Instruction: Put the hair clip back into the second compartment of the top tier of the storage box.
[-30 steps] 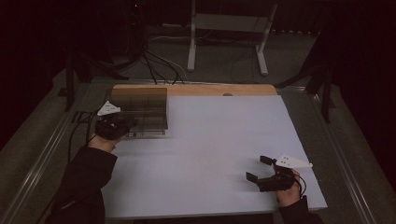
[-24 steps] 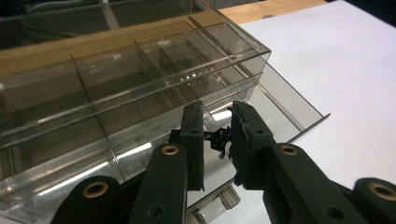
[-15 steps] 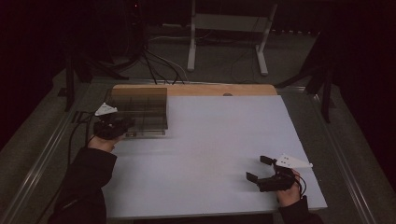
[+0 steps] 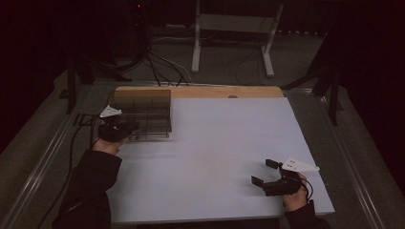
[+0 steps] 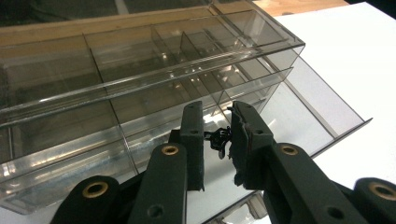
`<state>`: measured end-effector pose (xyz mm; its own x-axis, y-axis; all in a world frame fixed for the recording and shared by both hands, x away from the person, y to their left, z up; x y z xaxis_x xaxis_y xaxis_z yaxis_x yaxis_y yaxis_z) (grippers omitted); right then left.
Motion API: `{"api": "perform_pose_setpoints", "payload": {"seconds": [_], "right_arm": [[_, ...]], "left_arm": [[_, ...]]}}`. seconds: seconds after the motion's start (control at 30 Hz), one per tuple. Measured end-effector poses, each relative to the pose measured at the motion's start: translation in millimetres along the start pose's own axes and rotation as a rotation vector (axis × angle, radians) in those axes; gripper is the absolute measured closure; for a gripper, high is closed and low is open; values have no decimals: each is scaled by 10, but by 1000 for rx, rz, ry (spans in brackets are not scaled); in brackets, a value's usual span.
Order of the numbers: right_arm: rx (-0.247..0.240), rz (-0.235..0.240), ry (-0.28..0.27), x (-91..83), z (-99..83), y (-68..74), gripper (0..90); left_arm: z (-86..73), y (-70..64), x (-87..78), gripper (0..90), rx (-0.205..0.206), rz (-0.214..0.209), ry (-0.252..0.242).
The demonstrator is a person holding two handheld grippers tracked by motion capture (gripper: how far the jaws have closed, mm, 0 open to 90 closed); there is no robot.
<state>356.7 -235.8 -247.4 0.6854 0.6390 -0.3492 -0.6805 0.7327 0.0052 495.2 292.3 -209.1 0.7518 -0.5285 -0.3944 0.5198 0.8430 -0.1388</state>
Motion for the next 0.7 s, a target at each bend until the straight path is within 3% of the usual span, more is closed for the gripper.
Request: {"api": "perform_pose_setpoints", "payload": {"seconds": [0.3,0.43,0.5,0.7], "right_arm": [[0,-1,1,1,-2,-2,0],[1,0,3,3,-3,-3,0],[1,0,2,2,-3,-4,0],[0,3,7,6,-5,3,0]], "left_arm": [[-33,-25,65,767,20,37,26],[-8,-32,48,760,16,31,8],[16,-32,30,673,3,35,-6],[51,-41,-18,524,-20,63,-31]]}}
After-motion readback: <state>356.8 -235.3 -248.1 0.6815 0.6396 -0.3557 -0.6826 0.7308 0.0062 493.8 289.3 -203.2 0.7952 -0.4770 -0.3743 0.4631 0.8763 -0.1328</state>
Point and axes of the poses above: each handheld gripper's, and its own axes: x roughly forward along the jaws, z roughly out of its top, y roughly to its left, the point moved 2 cm from there along x, roughly forward along the jaws
